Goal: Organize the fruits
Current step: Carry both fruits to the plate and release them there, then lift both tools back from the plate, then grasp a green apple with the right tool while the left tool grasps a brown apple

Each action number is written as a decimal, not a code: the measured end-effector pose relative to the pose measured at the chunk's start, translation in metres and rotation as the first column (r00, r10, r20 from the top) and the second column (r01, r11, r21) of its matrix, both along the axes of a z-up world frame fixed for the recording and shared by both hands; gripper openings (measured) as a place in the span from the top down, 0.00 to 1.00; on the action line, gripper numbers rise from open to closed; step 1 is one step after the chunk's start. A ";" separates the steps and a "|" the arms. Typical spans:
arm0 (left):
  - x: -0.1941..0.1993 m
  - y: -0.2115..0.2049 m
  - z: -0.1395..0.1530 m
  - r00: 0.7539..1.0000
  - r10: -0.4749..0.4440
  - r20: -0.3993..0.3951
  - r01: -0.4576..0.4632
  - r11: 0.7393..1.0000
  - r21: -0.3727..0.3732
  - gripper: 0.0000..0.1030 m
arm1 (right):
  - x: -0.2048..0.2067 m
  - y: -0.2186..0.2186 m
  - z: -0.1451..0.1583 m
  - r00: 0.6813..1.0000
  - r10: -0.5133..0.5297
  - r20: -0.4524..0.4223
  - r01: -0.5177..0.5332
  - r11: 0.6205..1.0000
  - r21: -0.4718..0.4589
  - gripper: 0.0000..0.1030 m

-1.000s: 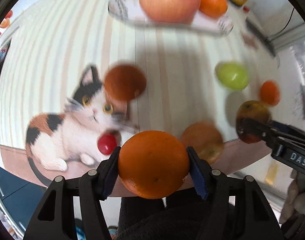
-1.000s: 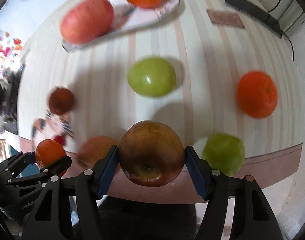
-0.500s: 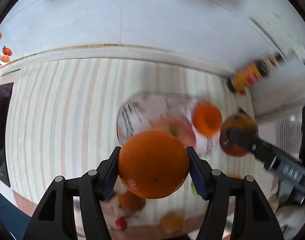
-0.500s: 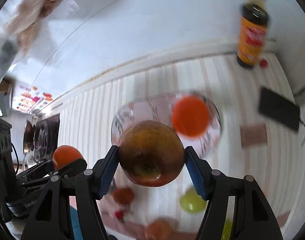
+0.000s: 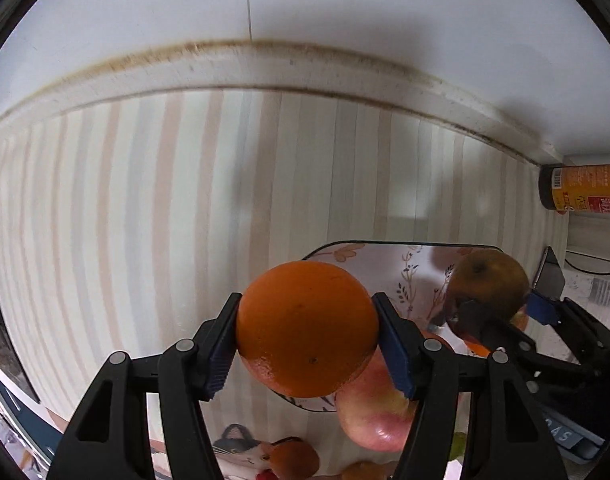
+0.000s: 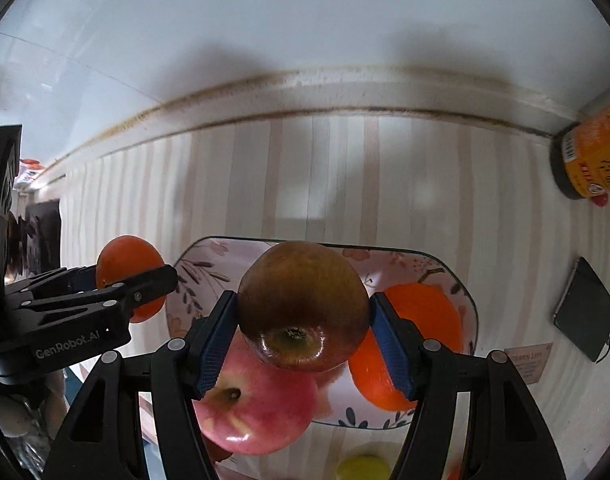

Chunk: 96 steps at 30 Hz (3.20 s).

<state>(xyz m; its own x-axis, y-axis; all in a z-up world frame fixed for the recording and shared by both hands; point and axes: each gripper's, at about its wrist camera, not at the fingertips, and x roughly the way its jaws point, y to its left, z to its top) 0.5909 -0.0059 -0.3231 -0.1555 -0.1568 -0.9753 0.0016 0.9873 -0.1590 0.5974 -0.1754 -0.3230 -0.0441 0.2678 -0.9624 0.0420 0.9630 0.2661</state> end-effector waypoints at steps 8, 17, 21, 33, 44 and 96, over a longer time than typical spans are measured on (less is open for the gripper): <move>-0.004 -0.004 -0.017 0.996 -0.032 -0.080 0.031 0.999 -0.012 0.40 | 0.009 0.010 -0.020 0.995 0.035 -0.097 -0.032 0.999 0.041 0.26; -0.016 0.007 0.019 1.000 0.001 0.006 -0.001 1.000 -0.030 0.14 | 0.000 0.005 0.006 0.997 0.061 -0.048 -0.063 0.997 -0.037 0.10; -0.041 0.014 0.047 0.994 0.011 0.107 -0.013 1.000 0.021 0.14 | -0.021 0.000 0.020 0.998 0.056 0.008 -0.055 0.994 -0.095 0.10; -0.139 0.015 0.107 0.930 -0.014 0.367 -0.036 0.991 0.129 0.14 | -0.117 -0.016 0.088 0.971 0.018 0.238 0.028 0.982 -0.187 0.10; -0.209 0.005 0.153 0.870 -0.052 0.491 -0.020 0.990 0.141 0.14 | -0.200 -0.021 0.145 0.927 -0.029 0.373 0.094 0.983 -0.157 0.10; -0.318 -0.106 -0.044 0.964 -0.263 0.022 0.258 0.955 0.147 0.38 | -0.348 -0.132 -0.043 0.962 -0.267 -0.050 0.265 0.963 -0.043 0.43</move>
